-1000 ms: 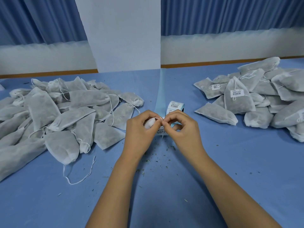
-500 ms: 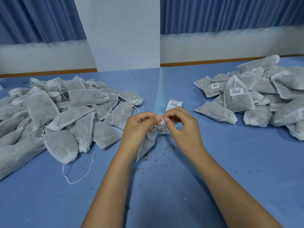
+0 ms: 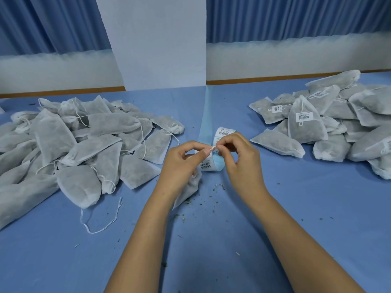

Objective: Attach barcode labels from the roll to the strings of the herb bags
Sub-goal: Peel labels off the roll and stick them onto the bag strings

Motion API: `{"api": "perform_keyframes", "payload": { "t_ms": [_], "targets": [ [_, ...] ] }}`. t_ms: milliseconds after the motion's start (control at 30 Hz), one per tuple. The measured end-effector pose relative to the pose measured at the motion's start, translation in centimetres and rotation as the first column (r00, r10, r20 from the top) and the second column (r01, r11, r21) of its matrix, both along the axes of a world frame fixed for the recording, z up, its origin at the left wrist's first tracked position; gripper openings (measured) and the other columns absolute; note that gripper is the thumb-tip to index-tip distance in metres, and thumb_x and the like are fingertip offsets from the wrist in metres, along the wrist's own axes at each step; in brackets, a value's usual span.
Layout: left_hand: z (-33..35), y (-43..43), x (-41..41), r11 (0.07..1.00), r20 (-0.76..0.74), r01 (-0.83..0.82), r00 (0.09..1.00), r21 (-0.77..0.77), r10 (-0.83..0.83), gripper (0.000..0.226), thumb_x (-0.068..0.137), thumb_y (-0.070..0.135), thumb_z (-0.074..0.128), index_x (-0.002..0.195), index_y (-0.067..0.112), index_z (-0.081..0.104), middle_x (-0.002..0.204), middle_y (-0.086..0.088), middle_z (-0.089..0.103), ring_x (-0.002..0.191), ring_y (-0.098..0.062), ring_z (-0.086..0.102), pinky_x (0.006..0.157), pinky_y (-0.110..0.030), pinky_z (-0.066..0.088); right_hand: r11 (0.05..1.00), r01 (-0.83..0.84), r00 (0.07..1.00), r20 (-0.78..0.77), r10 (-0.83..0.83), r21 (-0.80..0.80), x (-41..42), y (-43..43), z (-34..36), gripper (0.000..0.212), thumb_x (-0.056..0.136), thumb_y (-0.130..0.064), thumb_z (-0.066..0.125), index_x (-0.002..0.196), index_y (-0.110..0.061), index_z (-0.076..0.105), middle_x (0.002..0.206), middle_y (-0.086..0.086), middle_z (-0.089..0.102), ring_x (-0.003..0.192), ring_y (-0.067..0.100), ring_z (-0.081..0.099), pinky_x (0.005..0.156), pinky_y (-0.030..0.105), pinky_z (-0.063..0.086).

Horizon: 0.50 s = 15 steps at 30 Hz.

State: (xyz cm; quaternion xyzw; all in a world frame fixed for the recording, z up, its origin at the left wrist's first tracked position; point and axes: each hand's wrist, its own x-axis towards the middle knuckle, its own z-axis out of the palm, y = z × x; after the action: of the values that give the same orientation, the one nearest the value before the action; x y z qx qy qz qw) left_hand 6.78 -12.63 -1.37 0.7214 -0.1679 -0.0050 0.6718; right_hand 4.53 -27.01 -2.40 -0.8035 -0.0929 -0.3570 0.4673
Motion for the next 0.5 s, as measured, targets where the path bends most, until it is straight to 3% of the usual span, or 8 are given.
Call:
{"api": "perform_keyframes", "payload": {
  "t_ms": [167, 267, 367, 500],
  "targets": [
    [0.3, 0.7, 0.5, 0.997, 0.021, -0.071, 0.997, 0.001, 0.071, 0.021, 0.085, 0.01, 0.071, 0.071, 0.024, 0.072, 0.076, 0.012, 0.07, 0.055, 0.005, 0.053, 0.053, -0.007, 0.037, 0.948, 0.009, 0.993, -0.113, 0.029, 0.319, 0.2, -0.6, 0.6, 0.022, 0.091, 0.005, 0.052, 0.081, -0.015, 0.055, 0.078, -0.001, 0.059, 0.068, 0.002, 0.057, 0.069, 0.013, 0.044],
    [0.1, 0.5, 0.4, 0.995, 0.011, -0.014, 1.0, 0.095, 0.013, 0.017, 0.084, 0.011, 0.073, 0.07, 0.019, 0.068, 0.062, 0.017, 0.062, 0.05, 0.006, 0.05, 0.05, -0.004, 0.035, 0.948, 0.019, 0.99, -0.141, 0.028, 0.319, 0.2, -0.4, 0.4, 0.018, 0.092, 0.006, 0.048, 0.084, -0.008, 0.054, 0.072, 0.0, 0.057, 0.062, -0.001, 0.054, 0.066, 0.01, 0.043],
    [-0.1, 0.8, 0.5, 0.987, 0.007, 0.002, 1.0, 0.16, -0.003, 0.012, 0.081, 0.01, 0.076, 0.076, 0.015, 0.066, 0.064, 0.015, 0.06, 0.058, -0.002, 0.052, 0.059, -0.012, 0.042, 0.901, 0.027, 0.987, -0.152, 0.043, 0.433, 0.4, -0.6, 0.4, 0.019, 0.094, 0.002, 0.05, 0.082, -0.012, 0.055, 0.07, -0.001, 0.058, 0.06, -0.002, 0.054, 0.064, 0.012, 0.043],
    [-0.1, 1.6, 0.8, 0.998, -0.074, -0.022, 0.997, 0.054, 0.026, 0.01, 0.091, 0.018, 0.066, 0.084, 0.011, 0.07, 0.073, 0.001, 0.073, 0.069, -0.009, 0.067, 0.066, -0.016, 0.05, 0.855, 0.053, 0.997, -0.075, -0.017, 0.515, 0.1, -0.6, 0.8, 0.02, 0.09, -0.001, 0.059, 0.079, -0.018, 0.059, 0.073, -0.008, 0.062, 0.067, 0.003, 0.058, 0.066, 0.013, 0.045]
  ]
}}
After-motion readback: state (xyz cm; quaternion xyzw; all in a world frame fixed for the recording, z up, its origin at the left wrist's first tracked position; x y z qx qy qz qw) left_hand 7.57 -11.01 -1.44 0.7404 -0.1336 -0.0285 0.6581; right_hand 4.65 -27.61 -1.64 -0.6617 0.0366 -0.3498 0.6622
